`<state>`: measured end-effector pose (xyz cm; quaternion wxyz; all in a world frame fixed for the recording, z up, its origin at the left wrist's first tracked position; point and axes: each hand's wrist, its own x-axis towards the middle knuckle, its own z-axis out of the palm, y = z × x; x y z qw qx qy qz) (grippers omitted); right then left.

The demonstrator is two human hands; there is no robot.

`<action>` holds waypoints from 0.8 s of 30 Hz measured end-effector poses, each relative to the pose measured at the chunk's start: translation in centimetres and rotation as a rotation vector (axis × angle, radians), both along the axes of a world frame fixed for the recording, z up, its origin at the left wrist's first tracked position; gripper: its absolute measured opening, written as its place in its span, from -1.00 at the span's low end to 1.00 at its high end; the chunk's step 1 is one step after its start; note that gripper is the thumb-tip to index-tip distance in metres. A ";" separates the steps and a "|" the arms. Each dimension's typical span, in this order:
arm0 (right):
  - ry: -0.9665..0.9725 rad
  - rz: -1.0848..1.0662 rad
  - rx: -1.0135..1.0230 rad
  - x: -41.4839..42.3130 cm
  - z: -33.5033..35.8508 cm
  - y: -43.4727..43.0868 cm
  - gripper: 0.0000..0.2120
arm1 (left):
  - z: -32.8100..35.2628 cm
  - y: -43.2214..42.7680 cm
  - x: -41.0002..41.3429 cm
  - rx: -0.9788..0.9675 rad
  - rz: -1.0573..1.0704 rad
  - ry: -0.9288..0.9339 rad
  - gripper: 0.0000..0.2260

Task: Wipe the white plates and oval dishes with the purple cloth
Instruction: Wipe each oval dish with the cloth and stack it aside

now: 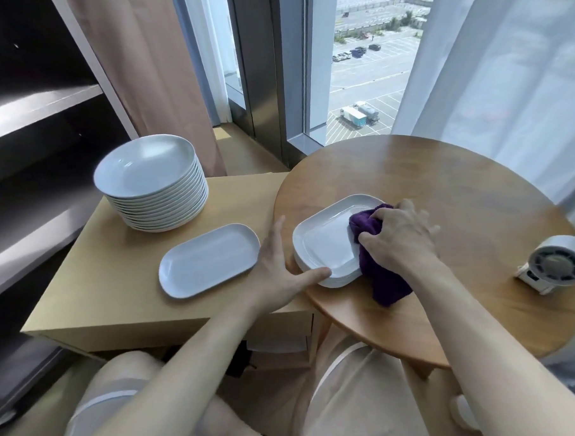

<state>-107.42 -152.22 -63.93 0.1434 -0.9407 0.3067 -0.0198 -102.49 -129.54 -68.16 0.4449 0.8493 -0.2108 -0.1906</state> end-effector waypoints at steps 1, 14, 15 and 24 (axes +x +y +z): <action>0.033 0.016 -0.039 0.1 0.0 0.1 -0.66 | -0.1 -1.2 -0.2 0.018 -0.010 0.041 0.16; 0.173 0.426 0.100 0.6 1.5 3.1 -0.69 | -2.9 -2.8 0.1 -0.122 0.042 0.019 0.15; 0.178 0.441 0.118 0.7 1.5 3.2 -0.65 | -2.9 -2.6 0.2 -0.104 0.037 0.014 0.17; 0.210 0.521 0.142 2.9 2.0 4.4 -0.71 | -2.7 -2.5 0.7 -0.090 0.019 0.052 0.20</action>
